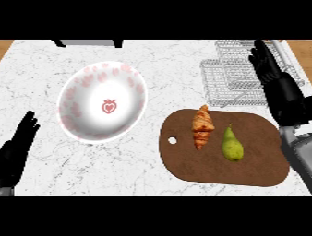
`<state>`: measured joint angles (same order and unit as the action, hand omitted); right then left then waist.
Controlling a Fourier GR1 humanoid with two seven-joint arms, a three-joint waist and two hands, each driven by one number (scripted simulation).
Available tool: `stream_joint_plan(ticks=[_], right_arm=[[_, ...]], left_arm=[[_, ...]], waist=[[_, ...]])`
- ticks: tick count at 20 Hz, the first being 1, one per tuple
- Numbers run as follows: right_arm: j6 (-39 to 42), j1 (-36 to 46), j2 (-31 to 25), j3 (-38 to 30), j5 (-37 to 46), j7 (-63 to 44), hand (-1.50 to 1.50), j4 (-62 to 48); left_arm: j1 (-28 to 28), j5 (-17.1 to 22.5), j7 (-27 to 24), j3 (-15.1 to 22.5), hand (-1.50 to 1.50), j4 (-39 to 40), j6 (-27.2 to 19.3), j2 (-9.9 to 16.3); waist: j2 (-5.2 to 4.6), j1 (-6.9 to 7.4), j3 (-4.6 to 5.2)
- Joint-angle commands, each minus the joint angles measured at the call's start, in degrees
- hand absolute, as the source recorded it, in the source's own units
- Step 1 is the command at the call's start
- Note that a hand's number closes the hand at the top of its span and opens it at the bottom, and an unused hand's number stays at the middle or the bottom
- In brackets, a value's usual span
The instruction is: Pick the pear from the cutting board and place it in the tiered basket
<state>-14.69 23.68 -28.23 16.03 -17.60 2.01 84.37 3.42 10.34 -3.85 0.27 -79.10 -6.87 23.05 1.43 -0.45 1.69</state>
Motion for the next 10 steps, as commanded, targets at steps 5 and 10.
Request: stream_joint_plan(ticks=[5,10], right_arm=[[16.2,-2.5,1.6,-15.6,-24.5,1.7,1.5,-7.7],[18.3,-6.0,8.0,-17.7,-35.6,-8.6,-1.5,-16.0]], left_arm=[[-6.2,-3.7,-3.0,3.6,0.0,-6.5,-4.9,-5.3],[-8.9,-4.1,-0.5,7.4,0.0,-8.9,-5.5,-8.9]], waist=[[-2.05,-0.64,-2.3],[-2.31,-0.09,-2.48]])
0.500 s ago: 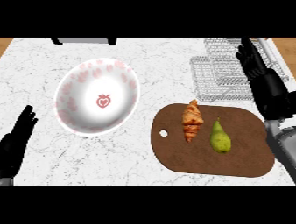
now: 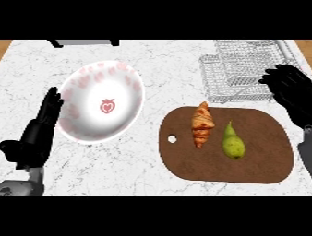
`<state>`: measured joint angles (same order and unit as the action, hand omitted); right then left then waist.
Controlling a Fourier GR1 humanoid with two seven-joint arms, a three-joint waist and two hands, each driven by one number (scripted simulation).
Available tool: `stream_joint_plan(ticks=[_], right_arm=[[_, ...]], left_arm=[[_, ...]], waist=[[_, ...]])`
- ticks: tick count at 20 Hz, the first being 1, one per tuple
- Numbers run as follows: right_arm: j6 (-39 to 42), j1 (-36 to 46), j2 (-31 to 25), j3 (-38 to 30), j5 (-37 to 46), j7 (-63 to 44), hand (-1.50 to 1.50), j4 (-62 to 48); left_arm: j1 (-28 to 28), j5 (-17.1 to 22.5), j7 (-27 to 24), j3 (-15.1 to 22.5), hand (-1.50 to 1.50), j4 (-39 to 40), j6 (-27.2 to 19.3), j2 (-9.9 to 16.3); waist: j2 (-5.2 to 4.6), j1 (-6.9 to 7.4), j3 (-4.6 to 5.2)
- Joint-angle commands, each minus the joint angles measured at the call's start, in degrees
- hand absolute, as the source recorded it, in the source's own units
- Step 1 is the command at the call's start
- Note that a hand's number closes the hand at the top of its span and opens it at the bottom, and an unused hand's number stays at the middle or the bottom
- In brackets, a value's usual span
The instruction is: Pick the pear from the cutting board and place it in the tiered basket
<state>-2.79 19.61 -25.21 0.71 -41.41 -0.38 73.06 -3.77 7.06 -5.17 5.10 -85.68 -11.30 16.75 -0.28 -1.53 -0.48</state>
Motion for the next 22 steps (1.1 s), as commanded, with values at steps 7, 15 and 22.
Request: stream_joint_plan(ticks=[7,15,22], right_arm=[[39.6,-5.5,-7.0,-10.1,-25.9,-13.1,-1.5,-12.2],[55.0,-0.6,-27.5,-8.3,-8.9,-14.6,-1.5,-6.2],[57.0,7.8,-32.3,-3.6,10.1,-14.7,-1.5,6.7]], left_arm=[[-3.9,-5.7,2.3,5.6,0.0,0.0,-5.5,-6.0],[-5.5,-6.6,6.7,6.4,0.0,-2.2,-6.0,-5.7],[-6.8,-6.7,5.8,6.3,0.0,-0.7,-5.7,-6.5]], waist=[[-0.16,1.31,0.26],[0.32,1.89,0.4],[0.22,2.85,0.58]])
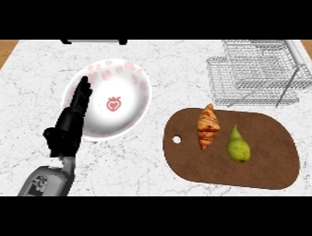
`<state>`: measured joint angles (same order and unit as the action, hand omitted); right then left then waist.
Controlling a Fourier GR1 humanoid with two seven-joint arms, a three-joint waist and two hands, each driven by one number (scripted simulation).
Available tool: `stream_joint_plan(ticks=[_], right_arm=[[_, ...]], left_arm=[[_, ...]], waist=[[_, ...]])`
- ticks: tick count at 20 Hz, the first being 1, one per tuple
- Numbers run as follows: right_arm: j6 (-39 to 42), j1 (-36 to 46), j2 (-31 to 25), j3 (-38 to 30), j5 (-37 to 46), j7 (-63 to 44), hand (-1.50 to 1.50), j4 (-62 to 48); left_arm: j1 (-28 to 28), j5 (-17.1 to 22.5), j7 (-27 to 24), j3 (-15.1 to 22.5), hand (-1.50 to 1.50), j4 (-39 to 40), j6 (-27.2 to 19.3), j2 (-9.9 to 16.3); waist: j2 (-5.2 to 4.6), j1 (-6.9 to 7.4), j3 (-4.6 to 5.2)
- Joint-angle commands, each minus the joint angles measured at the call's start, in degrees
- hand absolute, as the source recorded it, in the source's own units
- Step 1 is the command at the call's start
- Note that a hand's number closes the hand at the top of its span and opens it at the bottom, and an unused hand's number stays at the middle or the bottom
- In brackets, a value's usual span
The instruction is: Pick the pear from the cutting board and place it in the tiered basket
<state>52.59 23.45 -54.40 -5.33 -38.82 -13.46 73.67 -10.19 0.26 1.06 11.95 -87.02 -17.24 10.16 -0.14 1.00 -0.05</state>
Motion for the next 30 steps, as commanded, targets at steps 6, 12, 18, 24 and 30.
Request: stream_joint_plan(ticks=[6,12,18,24,30], right_arm=[[4.2,7.5,-1.1,6.1,15.8,-2.4,-1.5,6.6],[-0.6,10.4,7.2,11.1,16.0,-12.4,-1.5,11.6],[3.1,12.1,9.3,13.3,18.8,-14.8,-1.5,10.9],[6.7,12.1,10.2,14.6,24.0,-14.2,-1.5,8.0],[7.6,10.9,10.1,13.3,26.3,-16.0,-1.5,10.9]], left_arm=[[4.1,-0.6,-1.0,0.6,0.0,-2.2,1.0,0.1],[4.1,-2.6,1.4,0.3,0.0,-3.4,0.2,-1.1],[-2.0,-1.3,4.7,-3.7,0.0,-1.7,2.5,0.1],[-0.2,-3.1,2.7,-2.1,0.0,-0.8,1.6,-2.7],[-0.7,-3.2,0.0,-4.7,0.0,1.2,3.5,-1.5]], waist=[[0.13,-0.11,0.07],[0.25,-0.8,0.09],[0.18,-0.98,0.08],[0.05,-0.67,0.05],[0.11,-0.99,0.07]])
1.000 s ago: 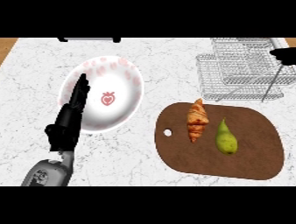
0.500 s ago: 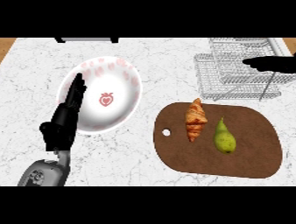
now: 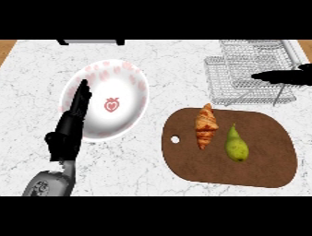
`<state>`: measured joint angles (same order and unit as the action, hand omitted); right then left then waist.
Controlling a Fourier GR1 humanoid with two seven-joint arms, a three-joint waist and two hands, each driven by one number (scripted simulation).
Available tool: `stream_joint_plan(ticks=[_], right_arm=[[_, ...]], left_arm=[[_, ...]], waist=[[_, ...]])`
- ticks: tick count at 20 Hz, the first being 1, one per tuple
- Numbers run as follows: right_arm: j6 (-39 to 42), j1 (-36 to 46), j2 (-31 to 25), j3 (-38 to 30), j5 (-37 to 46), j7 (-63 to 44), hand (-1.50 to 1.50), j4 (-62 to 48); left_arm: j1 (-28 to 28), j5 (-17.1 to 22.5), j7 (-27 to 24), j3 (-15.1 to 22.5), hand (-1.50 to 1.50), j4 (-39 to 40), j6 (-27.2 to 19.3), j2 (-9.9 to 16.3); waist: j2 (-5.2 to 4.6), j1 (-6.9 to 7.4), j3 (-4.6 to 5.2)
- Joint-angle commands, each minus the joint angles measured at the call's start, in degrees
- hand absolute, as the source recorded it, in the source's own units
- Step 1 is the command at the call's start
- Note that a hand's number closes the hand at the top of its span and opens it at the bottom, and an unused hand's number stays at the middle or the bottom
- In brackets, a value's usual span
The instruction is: Pick the pear from the cutting board and place it in the tiered basket
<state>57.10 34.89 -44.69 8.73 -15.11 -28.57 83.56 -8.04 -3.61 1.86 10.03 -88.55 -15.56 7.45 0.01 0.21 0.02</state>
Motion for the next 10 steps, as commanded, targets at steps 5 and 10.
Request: stream_joint_plan(ticks=[5,10], right_arm=[[3.1,-4.2,2.3,-0.8,10.7,2.8,-1.5,5.0],[6.2,-2.9,2.7,-1.1,18.9,11.2,-1.5,1.5]], left_arm=[[1.8,-1.1,1.9,-0.1,0.0,-4.1,1.2,-0.1],[0.0,-1.5,1.3,-1.0,0.0,-1.6,1.0,-1.7]], waist=[[0.04,0.1,-0.03],[-0.12,0.38,-0.05]])
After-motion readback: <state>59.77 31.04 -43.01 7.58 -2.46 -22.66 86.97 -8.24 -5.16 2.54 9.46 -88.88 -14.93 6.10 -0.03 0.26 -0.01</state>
